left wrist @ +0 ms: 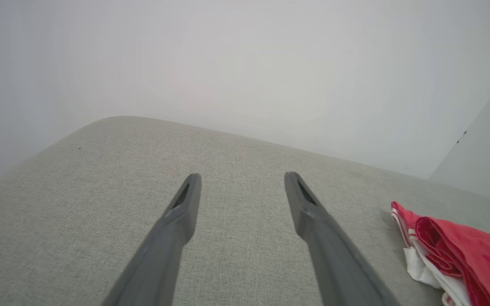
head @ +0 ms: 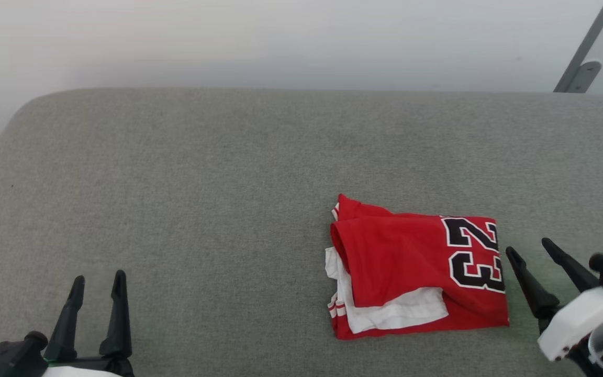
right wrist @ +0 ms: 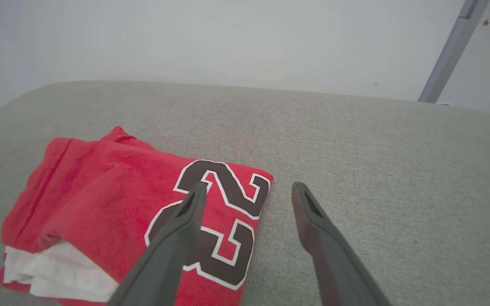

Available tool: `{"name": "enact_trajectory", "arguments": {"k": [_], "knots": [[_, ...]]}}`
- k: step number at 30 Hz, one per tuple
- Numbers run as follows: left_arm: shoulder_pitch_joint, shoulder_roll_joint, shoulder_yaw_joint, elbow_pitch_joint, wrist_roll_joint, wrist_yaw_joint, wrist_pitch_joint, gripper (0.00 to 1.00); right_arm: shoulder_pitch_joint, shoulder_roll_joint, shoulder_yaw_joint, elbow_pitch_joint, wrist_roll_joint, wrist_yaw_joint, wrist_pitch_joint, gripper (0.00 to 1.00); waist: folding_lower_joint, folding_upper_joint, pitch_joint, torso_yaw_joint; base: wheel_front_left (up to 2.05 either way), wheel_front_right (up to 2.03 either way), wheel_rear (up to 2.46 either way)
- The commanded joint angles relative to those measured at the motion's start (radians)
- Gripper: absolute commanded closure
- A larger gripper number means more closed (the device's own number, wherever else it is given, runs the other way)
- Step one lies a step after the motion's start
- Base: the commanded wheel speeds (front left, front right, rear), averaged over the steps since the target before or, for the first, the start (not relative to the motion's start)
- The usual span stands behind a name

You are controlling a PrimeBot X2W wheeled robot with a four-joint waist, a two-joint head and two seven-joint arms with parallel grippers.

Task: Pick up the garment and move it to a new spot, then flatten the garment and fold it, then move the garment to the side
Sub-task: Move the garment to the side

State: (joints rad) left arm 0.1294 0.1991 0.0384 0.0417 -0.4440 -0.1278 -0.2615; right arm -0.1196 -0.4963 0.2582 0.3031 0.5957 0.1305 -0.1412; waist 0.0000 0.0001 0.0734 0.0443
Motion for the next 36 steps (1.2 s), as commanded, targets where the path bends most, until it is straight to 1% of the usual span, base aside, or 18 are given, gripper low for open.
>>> {"name": "enact_trajectory", "arguments": {"k": [1,9,15,18,21,23,25,26,27,31,36], "knots": [[-0.014,0.001,-0.006,0.0,-0.009,-0.004,-0.005,0.0,-0.029,-0.021,0.023,0.009,0.035,0.0,0.038,0.0,0.0,-0.0001,0.014,0.012,0.0,0.0,0.0],[-0.053,0.003,-0.044,0.006,-0.016,-0.004,-0.005,0.0,-0.137,-0.138,0.12,0.03,0.197,0.0,0.306,0.0,0.0,-0.0001,0.067,0.051,0.0,0.0,0.0],[-0.085,0.007,-0.069,0.013,-0.019,-0.004,-0.005,0.0,-0.194,-0.191,0.162,0.017,0.301,0.0,0.53,0.0,0.0,-0.0001,0.11,0.079,0.0,0.0,0.0],[-0.101,0.006,-0.081,0.016,-0.023,-0.004,-0.005,0.0,-0.215,-0.19,0.171,0.013,0.334,0.0,0.632,0.0,0.0,-0.0001,0.128,0.092,0.0,0.0,0.0],[-0.115,0.006,-0.091,0.022,-0.032,-0.004,-0.005,0.0,-0.234,-0.172,0.172,0.03,0.368,0.0,0.73,0.0,0.0,-0.0001,0.146,0.102,0.0,0.0,0.0],[-0.124,0.006,-0.098,0.029,-0.038,-0.004,-0.005,0.0,-0.239,-0.146,0.18,0.059,0.392,0.0,0.809,0.0,0.0,-0.0001,0.156,0.106,0.0,0.0,0.0],[-0.134,0.007,-0.105,0.033,-0.042,-0.004,-0.005,0.0,-0.254,-0.122,0.194,0.073,0.392,0.0,0.868,0.0,0.0,-0.0001,0.164,0.111,0.0,0.0,0.0],[-0.14,0.006,-0.11,0.035,-0.046,-0.004,-0.005,0.0,-0.262,-0.11,0.195,0.081,0.392,0.001,0.884,0.42,0.0,-0.0001,0.169,0.113,0.0,0.0,0.0],[-0.147,0.006,-0.113,0.037,-0.049,-0.004,-0.005,0.0,-0.271,-0.097,0.194,0.079,0.397,0.001,0.894,1.0,0.0,-0.0001,0.172,0.114,0.0,0.0,0.0],[-0.165,0.008,-0.117,0.041,-0.056,-0.004,-0.005,0.0,-0.293,-0.095,0.176,0.07,0.385,0.001,0.904,1.0,0.0,-0.0001,0.182,0.114,0.0,0.0,0.0],[-0.199,0.008,-0.103,0.022,-0.059,-0.004,-0.005,0.0,-0.331,-0.143,0.111,0.021,0.362,-0.003,0.9,1.0,0.0,-0.0001,0.21,0.081,0.0,0.0,0.0]]}}
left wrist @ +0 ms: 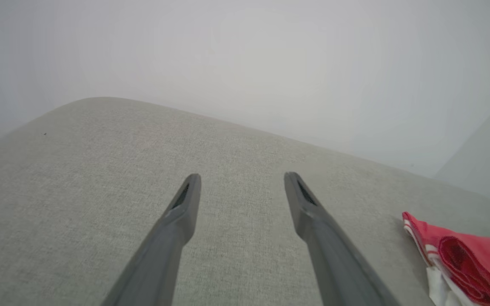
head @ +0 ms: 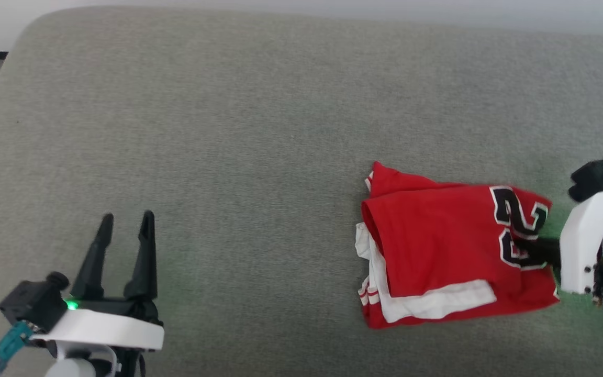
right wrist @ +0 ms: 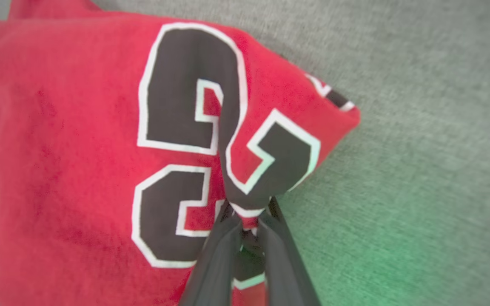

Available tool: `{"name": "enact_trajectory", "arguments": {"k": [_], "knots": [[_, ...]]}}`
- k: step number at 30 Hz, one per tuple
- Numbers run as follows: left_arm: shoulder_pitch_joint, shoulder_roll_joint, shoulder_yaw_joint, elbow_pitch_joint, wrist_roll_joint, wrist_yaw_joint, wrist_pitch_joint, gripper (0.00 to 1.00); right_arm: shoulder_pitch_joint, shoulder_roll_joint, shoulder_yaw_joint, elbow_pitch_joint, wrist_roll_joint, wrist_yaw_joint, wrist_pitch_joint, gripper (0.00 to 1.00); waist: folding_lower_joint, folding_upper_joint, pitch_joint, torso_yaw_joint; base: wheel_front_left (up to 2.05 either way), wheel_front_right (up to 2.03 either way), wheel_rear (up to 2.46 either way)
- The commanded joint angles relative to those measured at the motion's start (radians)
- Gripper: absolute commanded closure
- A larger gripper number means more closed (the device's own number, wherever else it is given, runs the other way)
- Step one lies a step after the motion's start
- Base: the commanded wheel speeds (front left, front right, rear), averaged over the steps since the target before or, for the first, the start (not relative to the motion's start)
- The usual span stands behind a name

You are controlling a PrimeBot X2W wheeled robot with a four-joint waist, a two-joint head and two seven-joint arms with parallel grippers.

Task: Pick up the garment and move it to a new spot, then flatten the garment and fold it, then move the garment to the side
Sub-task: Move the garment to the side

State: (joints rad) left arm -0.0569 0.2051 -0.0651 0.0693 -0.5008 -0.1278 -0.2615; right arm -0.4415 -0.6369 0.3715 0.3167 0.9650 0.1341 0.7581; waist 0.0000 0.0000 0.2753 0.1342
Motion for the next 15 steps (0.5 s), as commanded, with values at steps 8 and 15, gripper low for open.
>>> {"name": "enact_trajectory", "arguments": {"k": [8,15], "knots": [[-0.068,0.025,-0.031,-0.021,-0.002,-0.004,-0.005,0.0,-0.035,-0.06,-0.115,-0.018,-0.028,-0.006,-0.014,1.0,0.0,0.0,0.048,-0.088,0.0,0.0,0.0],[-0.141,0.063,-0.089,-0.031,0.01,-0.004,-0.005,0.0,-0.094,-0.115,-0.17,-0.012,-0.065,-0.006,-0.044,1.0,0.0,0.0,0.1,-0.171,0.0,0.0,0.0]]}}
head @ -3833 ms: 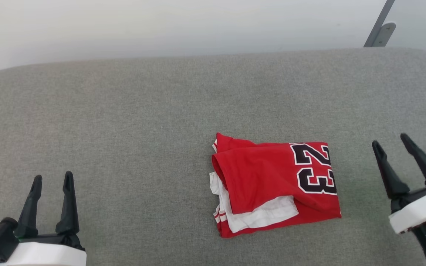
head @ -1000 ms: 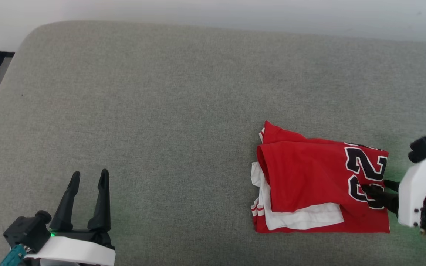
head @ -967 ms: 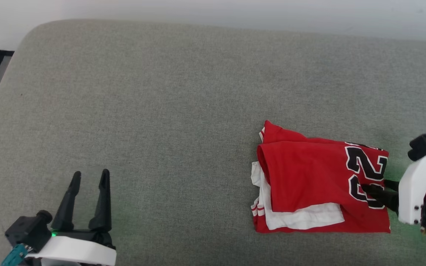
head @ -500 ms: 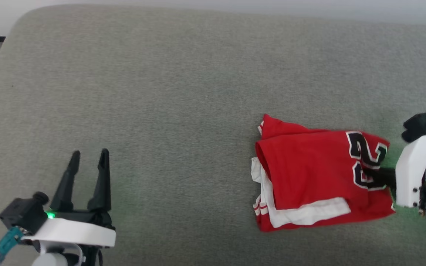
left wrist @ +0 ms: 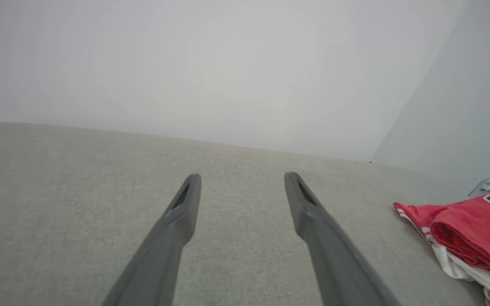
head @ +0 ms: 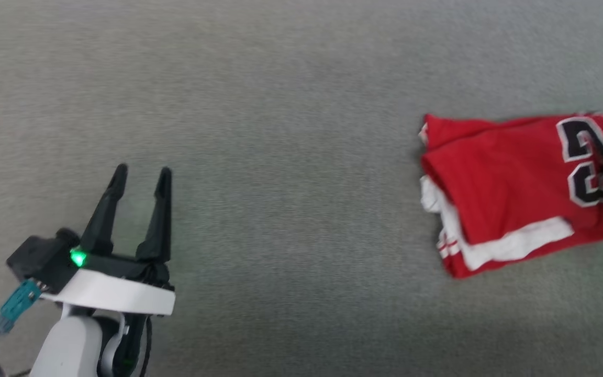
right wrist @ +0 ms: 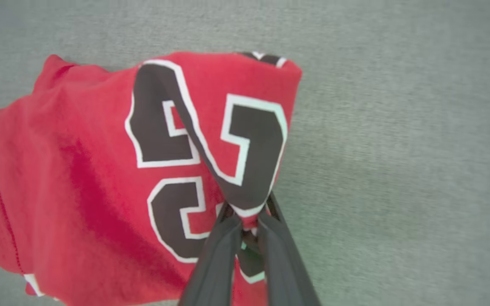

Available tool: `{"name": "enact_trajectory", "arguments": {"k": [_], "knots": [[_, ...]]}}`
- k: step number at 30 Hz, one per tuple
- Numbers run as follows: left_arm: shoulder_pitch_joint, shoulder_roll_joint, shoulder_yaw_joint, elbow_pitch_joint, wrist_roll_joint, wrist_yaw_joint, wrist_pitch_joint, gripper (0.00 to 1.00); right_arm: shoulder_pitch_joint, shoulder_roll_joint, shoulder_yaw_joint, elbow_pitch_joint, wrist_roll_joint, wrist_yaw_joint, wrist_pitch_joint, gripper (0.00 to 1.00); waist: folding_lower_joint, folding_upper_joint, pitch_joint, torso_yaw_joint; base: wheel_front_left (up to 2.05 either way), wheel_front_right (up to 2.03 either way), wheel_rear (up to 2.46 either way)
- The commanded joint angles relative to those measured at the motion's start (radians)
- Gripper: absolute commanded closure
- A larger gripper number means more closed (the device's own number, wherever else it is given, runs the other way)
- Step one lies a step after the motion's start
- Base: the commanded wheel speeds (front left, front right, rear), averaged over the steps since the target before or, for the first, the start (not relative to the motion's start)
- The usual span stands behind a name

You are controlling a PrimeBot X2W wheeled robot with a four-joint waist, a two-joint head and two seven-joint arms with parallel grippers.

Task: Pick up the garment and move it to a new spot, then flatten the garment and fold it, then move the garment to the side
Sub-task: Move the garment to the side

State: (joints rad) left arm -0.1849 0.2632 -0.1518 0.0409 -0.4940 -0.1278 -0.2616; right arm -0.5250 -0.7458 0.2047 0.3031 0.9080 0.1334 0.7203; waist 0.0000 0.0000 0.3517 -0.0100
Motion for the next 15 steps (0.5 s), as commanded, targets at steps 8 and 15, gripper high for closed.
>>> {"name": "enact_trajectory", "arguments": {"k": [8,15], "knots": [[-0.109,0.05,-0.084,-0.014,0.018,-0.004,-0.004,0.0,-0.089,-0.065,-0.022,0.028,-0.06,-0.005,-0.078,1.0,0.0,0.0,0.085,-0.124,0.0,0.0,0.0],[-0.204,0.084,-0.179,-0.013,0.016,-0.004,-0.004,0.0,-0.162,-0.108,-0.031,0.096,-0.108,-0.005,-0.166,1.0,0.0,0.0,0.137,-0.189,0.0,0.0,0.0]]}}
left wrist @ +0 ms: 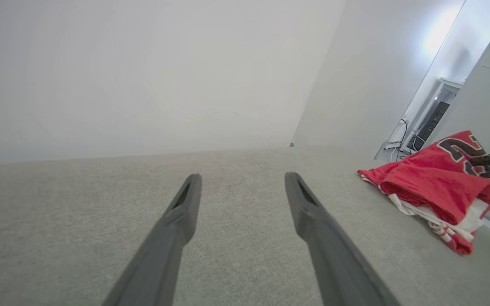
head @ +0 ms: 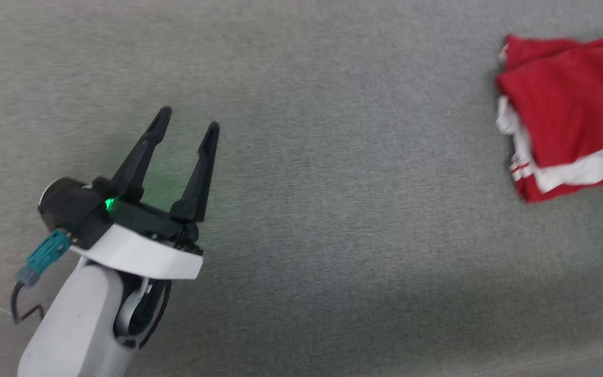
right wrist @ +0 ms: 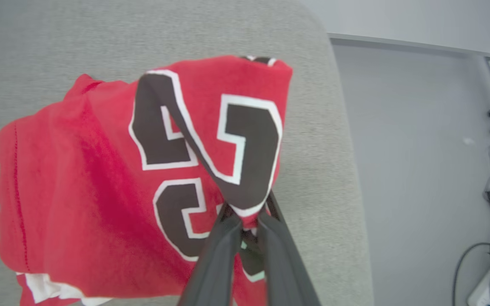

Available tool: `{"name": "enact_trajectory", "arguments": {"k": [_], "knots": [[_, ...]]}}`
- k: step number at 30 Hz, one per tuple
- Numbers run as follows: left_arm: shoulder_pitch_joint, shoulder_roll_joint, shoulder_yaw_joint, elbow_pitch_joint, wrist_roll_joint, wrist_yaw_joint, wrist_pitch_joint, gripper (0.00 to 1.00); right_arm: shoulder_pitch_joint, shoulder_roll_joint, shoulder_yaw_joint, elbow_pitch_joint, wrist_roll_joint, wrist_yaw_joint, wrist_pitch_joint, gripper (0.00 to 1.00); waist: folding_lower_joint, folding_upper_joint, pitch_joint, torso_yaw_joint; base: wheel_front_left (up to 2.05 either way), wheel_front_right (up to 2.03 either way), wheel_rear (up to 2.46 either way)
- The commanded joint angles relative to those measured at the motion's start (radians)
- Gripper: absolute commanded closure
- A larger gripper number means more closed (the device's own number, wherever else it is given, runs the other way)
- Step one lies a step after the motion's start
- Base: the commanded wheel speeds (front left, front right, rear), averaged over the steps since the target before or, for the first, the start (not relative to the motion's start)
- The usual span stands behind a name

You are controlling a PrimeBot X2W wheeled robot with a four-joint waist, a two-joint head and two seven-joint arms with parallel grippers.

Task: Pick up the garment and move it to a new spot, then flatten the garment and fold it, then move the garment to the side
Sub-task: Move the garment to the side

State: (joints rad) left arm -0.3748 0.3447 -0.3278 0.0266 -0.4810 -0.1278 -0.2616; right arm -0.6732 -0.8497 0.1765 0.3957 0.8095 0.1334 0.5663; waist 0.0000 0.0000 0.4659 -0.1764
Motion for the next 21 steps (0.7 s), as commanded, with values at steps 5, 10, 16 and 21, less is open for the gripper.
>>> {"name": "enact_trajectory", "arguments": {"k": [5,10,16,21], "knots": [[-0.062,0.018,-0.053,0.006,-0.002,-0.004,-0.004,0.0,-0.051,-0.025,0.0,0.045,-0.044,-0.005,-0.08,1.0,0.0,0.0,0.049,-0.044,0.0,0.0,0.0],[-0.117,0.035,-0.101,0.013,-0.016,-0.004,-0.004,0.0,-0.096,-0.047,0.008,0.114,-0.104,-0.005,-0.15,1.0,0.0,0.0,0.08,-0.058,0.0,0.0,0.0],[-0.164,0.047,-0.143,0.017,-0.023,-0.004,-0.004,0.0,-0.149,-0.056,0.032,0.207,-0.204,-0.005,-0.209,1.0,0.0,0.0,0.115,-0.054,0.0,0.0,0.0],[-0.189,0.052,-0.165,0.019,-0.028,-0.004,-0.004,0.0,-0.187,-0.018,0.048,0.296,-0.288,-0.005,-0.273,1.0,0.0,0.0,0.137,-0.04,0.0,0.0,0.0]]}}
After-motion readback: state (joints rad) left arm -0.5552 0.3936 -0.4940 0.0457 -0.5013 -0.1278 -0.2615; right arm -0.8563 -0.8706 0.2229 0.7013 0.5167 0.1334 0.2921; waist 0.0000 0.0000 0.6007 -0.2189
